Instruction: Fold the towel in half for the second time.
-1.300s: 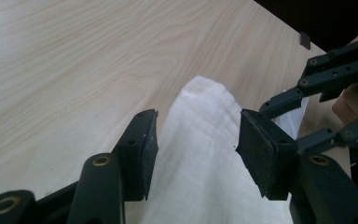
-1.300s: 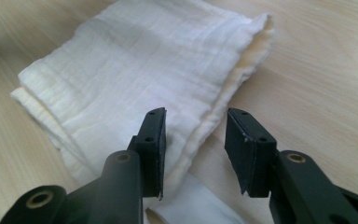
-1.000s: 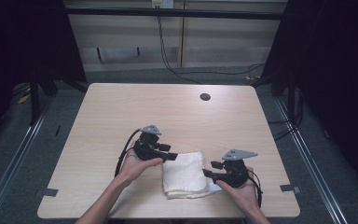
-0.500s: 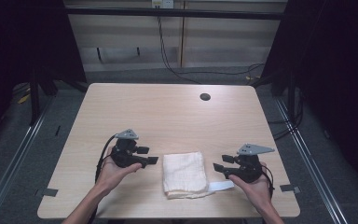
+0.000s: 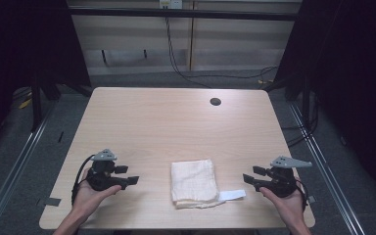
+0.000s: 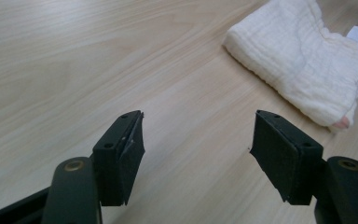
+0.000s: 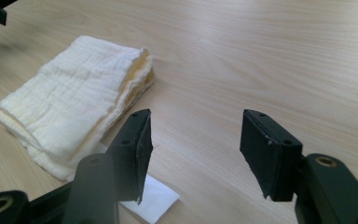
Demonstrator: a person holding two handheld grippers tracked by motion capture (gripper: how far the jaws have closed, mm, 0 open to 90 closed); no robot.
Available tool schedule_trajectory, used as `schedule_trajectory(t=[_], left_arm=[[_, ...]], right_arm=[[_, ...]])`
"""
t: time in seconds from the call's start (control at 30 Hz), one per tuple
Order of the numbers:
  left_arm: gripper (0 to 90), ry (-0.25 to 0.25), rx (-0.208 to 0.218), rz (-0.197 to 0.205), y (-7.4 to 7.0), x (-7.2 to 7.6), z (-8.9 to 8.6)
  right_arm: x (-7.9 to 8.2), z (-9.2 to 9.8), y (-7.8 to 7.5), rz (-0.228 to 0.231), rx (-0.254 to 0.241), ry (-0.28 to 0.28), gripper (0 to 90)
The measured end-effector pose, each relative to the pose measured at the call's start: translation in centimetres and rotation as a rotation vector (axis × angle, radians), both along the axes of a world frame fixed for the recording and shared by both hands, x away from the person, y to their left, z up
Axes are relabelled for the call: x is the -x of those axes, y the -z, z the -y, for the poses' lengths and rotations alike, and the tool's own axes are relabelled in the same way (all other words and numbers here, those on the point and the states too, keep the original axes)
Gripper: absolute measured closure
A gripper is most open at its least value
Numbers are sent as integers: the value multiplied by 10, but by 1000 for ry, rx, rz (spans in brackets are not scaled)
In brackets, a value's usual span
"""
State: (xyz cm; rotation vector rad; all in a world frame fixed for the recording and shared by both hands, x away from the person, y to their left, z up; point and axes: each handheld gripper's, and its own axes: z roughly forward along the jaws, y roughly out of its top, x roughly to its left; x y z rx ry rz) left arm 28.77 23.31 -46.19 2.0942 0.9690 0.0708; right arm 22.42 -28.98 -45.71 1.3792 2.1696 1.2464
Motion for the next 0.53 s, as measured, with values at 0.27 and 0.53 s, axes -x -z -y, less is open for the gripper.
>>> schedule_trajectory(t=[0.27, 0.53], left_arm=[[334, -62, 32, 6, 16, 16, -21], [348, -59, 4, 58, 19, 13, -10]], right_arm=[[8, 26, 14, 15, 17, 85, 400], [12, 25, 26, 8, 48, 106, 362]])
